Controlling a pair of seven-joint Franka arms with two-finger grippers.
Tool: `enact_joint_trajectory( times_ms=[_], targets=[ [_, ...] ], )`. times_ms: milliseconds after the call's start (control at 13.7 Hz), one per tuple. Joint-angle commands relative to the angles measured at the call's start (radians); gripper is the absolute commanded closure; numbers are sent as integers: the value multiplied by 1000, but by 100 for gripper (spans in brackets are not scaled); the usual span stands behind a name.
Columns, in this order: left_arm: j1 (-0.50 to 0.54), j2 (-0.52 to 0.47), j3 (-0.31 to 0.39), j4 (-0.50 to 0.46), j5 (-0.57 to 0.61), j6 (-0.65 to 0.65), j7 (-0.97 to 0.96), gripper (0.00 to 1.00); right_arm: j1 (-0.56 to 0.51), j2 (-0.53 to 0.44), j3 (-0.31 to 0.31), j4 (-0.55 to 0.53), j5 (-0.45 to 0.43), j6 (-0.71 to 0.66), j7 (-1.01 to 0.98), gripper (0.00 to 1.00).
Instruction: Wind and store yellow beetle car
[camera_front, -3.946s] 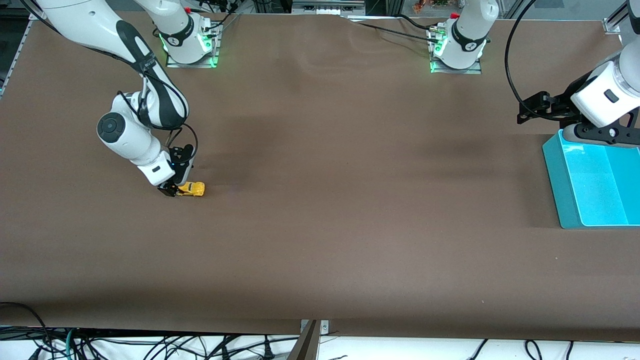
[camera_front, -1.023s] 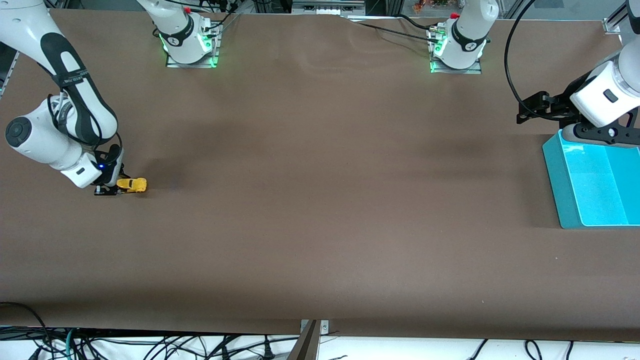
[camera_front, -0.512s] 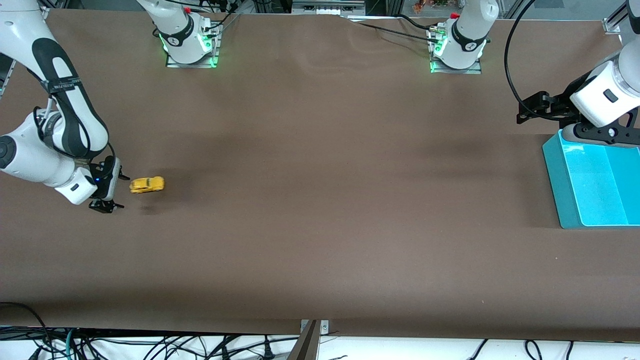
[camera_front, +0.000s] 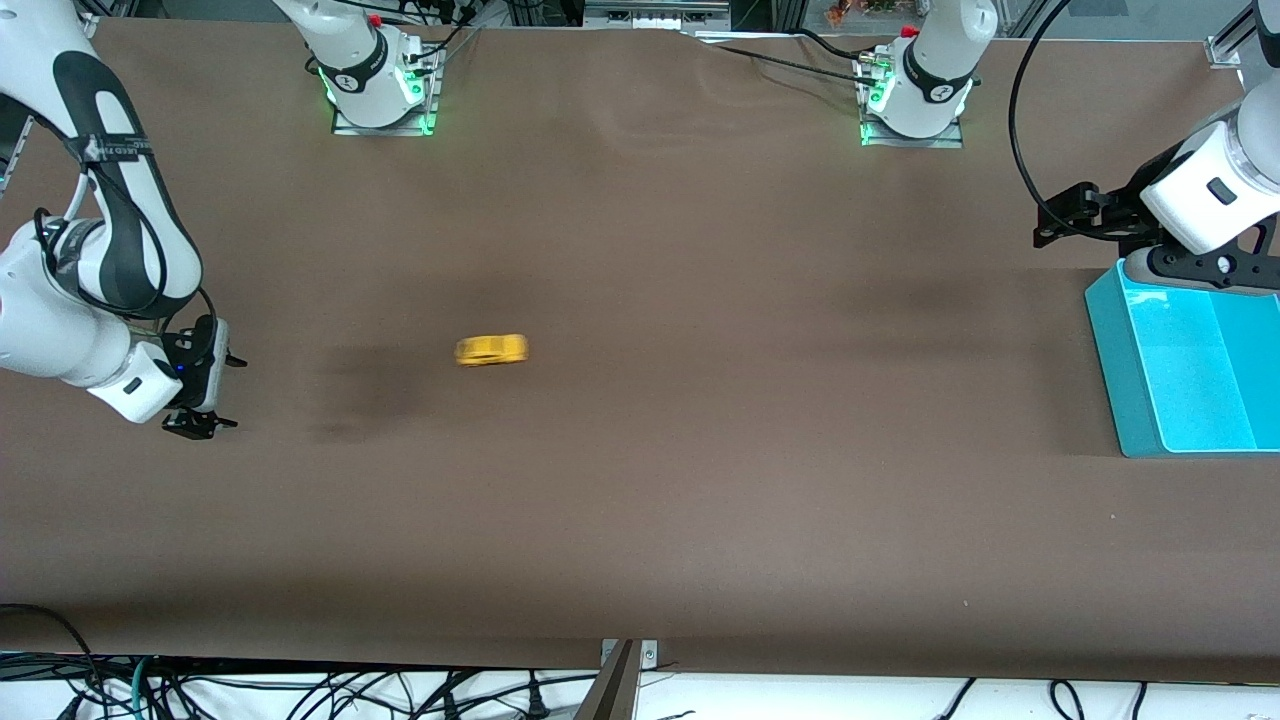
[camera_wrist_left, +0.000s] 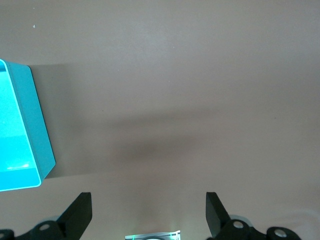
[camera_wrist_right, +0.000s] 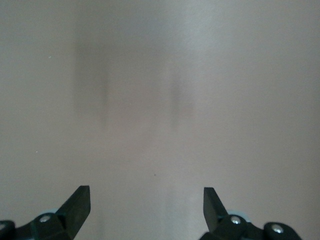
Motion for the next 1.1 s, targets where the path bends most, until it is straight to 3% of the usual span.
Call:
enact_joint_trajectory(
  times_ms=[0, 585, 1023],
  targets=[
    [-7, 10, 2, 28, 16, -8, -1, 0, -2, -59, 16, 12, -19, -33, 87, 0],
    [-5, 17, 4, 29, 13, -8, -1, 0, -3, -165, 18, 73, -11, -189, 164, 0],
    [-7, 17, 4, 29, 11, -8, -1, 0, -3, -179, 18, 73, -17, -200, 169, 0]
  ],
)
